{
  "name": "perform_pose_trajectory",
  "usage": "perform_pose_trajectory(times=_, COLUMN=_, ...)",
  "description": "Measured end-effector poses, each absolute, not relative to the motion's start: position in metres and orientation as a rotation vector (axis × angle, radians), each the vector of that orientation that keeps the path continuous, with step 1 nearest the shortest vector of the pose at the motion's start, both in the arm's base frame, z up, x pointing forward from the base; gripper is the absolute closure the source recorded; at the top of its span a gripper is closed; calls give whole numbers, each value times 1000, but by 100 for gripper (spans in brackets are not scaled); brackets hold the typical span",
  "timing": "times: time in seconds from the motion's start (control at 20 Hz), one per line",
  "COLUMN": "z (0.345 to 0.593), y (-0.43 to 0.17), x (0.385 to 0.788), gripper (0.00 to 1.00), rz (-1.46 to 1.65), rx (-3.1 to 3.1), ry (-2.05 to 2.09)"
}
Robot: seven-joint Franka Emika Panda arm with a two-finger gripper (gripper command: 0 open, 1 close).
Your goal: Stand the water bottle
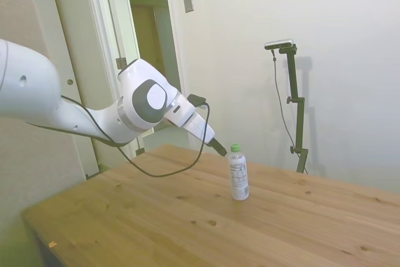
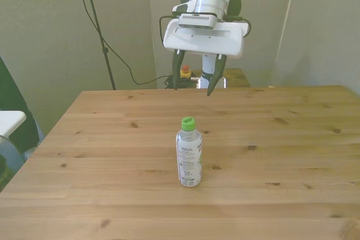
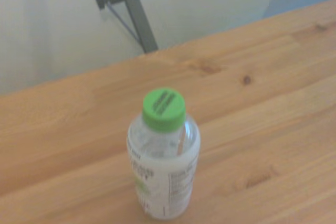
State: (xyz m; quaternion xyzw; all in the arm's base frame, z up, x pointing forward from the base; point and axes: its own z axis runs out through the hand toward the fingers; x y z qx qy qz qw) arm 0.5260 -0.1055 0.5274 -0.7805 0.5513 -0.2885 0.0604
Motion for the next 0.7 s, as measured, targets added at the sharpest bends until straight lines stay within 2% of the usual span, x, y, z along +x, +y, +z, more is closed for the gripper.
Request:
perform_pose_trajectory(times=0.15, z=524, y=-99, x=504, gripper=0, rz=-690, rx=-2435, ry=1589)
perform_pose_trajectory(times=0.35, z=507, y=-92, x=489, gripper=0, rz=-426, rx=-2554, ry=1483)
perform_pose_trajectory(times=0.5, z=495, y=-95, x=488, gripper=0, rz=-241, rx=-2624, ry=1401)
perform_pose_trajectory(times=0.7, z=495, y=-110, x=497, gripper=0, rz=-162, rx=-2642, ry=1313)
